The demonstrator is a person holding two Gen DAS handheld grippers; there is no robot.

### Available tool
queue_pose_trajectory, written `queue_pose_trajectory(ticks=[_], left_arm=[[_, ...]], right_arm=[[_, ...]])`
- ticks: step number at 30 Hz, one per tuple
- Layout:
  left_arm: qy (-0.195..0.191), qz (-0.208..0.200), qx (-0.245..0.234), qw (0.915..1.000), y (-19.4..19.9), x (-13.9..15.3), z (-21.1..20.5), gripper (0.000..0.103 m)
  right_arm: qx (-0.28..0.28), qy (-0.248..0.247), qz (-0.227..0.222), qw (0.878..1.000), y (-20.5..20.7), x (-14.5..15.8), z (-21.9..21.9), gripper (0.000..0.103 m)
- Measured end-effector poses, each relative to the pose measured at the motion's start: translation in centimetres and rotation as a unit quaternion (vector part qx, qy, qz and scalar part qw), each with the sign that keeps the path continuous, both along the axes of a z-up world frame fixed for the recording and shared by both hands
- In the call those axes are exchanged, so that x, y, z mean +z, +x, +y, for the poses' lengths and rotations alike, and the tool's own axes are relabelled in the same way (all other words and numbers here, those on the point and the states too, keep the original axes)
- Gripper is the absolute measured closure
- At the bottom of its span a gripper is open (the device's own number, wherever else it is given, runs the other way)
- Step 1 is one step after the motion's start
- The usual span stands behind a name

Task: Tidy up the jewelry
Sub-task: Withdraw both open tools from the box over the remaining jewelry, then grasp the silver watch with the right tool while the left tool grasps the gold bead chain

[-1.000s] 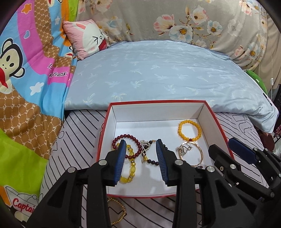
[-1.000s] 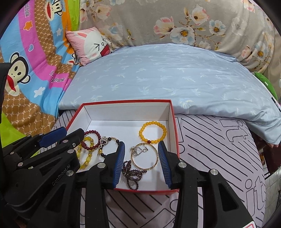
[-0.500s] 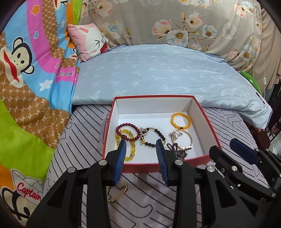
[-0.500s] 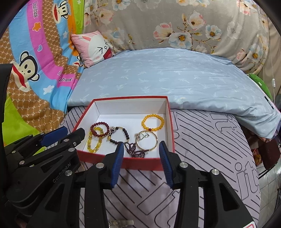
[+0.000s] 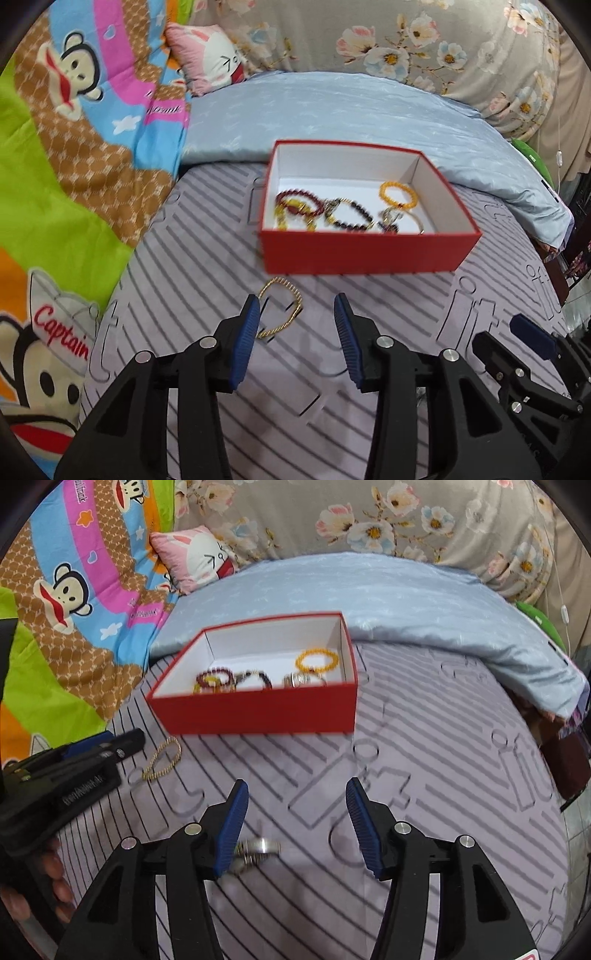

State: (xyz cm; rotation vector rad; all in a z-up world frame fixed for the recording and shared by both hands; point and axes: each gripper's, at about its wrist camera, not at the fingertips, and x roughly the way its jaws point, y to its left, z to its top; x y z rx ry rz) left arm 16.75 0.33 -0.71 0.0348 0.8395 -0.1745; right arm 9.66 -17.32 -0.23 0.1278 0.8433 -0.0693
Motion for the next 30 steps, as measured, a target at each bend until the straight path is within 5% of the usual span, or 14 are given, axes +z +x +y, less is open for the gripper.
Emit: queue_pose_trajectory(ticks=[12, 26, 30], left_arm=[[-0.002, 0.038, 0.034, 0.9987, -3.2, -4.2, 4.0, 0.062], [-0.007, 0.041, 0.04, 0.9983, -3.1, -4.9, 5.4, 0.062], [-0.007, 0.042, 0.044, 0.9981, -2.4, -4.9, 5.6, 0.062]], right_arm=[[0.022, 0.037, 0.047, 0.998, -3.6, -4.6, 3.0, 0.049], [0.032, 0.036, 0.044, 0.998, -0.7, -5.5, 5.6, 0.05], [0.027, 0.007, 0.04, 0.999, 0.3, -5.6, 5.9, 0.069]])
